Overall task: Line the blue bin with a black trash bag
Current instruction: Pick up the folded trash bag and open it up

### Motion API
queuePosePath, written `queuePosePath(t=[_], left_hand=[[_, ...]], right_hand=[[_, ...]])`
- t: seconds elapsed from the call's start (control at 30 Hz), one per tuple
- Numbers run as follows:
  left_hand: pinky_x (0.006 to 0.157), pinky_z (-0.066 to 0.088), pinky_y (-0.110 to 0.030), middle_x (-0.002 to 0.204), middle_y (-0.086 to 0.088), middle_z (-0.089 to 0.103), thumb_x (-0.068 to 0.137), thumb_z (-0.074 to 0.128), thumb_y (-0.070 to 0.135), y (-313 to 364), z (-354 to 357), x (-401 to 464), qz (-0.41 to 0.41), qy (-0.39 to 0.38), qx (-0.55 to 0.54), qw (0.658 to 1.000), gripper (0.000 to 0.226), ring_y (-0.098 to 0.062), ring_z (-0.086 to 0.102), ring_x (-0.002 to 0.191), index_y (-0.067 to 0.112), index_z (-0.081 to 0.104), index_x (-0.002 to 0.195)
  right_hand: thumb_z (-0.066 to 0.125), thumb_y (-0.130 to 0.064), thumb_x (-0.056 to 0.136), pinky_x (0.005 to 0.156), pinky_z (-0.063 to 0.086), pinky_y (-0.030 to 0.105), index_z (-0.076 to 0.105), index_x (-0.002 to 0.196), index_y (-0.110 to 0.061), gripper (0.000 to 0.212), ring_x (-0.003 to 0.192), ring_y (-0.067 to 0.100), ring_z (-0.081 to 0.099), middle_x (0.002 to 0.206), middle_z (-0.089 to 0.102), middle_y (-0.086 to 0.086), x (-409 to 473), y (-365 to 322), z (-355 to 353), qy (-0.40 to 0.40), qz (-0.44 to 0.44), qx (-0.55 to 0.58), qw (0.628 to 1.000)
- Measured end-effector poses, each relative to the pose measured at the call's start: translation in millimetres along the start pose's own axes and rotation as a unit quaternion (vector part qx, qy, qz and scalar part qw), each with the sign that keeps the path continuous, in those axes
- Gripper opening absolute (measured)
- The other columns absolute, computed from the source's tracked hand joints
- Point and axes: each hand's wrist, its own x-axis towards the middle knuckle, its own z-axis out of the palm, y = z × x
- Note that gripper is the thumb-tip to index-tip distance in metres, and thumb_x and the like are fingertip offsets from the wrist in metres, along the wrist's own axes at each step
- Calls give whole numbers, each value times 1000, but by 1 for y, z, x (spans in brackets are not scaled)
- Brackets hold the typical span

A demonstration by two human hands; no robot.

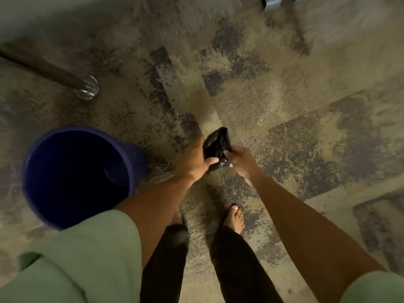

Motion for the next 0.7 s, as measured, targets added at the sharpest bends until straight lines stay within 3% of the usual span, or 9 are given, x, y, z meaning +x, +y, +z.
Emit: queuePosePath(t=[0.2, 0.37, 0.47, 0.57, 0.63, 0.7], left_hand=[[100, 44, -32, 137, -7, 59, 88, 69, 17, 46, -82, -71, 30, -30, -91, 995, 59, -22, 56, 126, 16, 44, 141], [89, 43, -27, 128, -14, 64, 93, 62, 14, 84, -165, -147, 36, 12, -90, 995, 44, -27, 60, 119, 4, 54, 135], [85, 44, -24, 123, -14, 66, 96, 58, 14, 106, -219, -193, 59, 66, -102, 991, 35, -24, 62, 112, 2, 58, 129], [65, 41, -19, 111, -6, 66, 100, 49, 17, 128, -269, -236, 57, 134, -149, 978, 30, -17, 60, 95, 7, 56, 127], [65, 41, -22, 103, -1, 62, 101, 46, 21, 137, -298, -263, 48, 187, -192, 962, 26, -22, 61, 97, 11, 56, 123], [80, 50, -33, 104, -5, 63, 100, 47, 24, 143, -323, -286, 50, 226, -242, 942, 18, -27, 61, 103, 17, 58, 112]], right_hand=[[47, -4, 100, 93, 54, 45, 69, 105, -8, 23, 98, 30, 68, 103, 71, 17, -90, -108, -21, -91, -15, 102, 991], [32, -6, 104, 81, 50, 31, 56, 119, -3, 29, 90, 21, 61, 103, 63, 12, -177, -193, -32, -142, 5, 149, 978], [31, -15, 106, 96, 43, 39, 51, 125, -4, 29, 105, 25, 57, 119, 58, 13, -226, -240, -37, -152, 1, 122, 981], [33, -22, 107, 112, 36, 46, 50, 134, -3, 37, 121, 29, 52, 127, 55, 13, -266, -276, -42, -120, -28, 59, 991], [39, -23, 106, 107, 40, 46, 52, 135, 0, 40, 118, 30, 55, 126, 58, 15, -291, -297, -47, -83, -57, 15, 995], [44, -20, 104, 91, 47, 40, 63, 121, -3, 30, 100, 28, 61, 111, 63, 14, -316, -314, -53, -70, -90, -32, 993]])
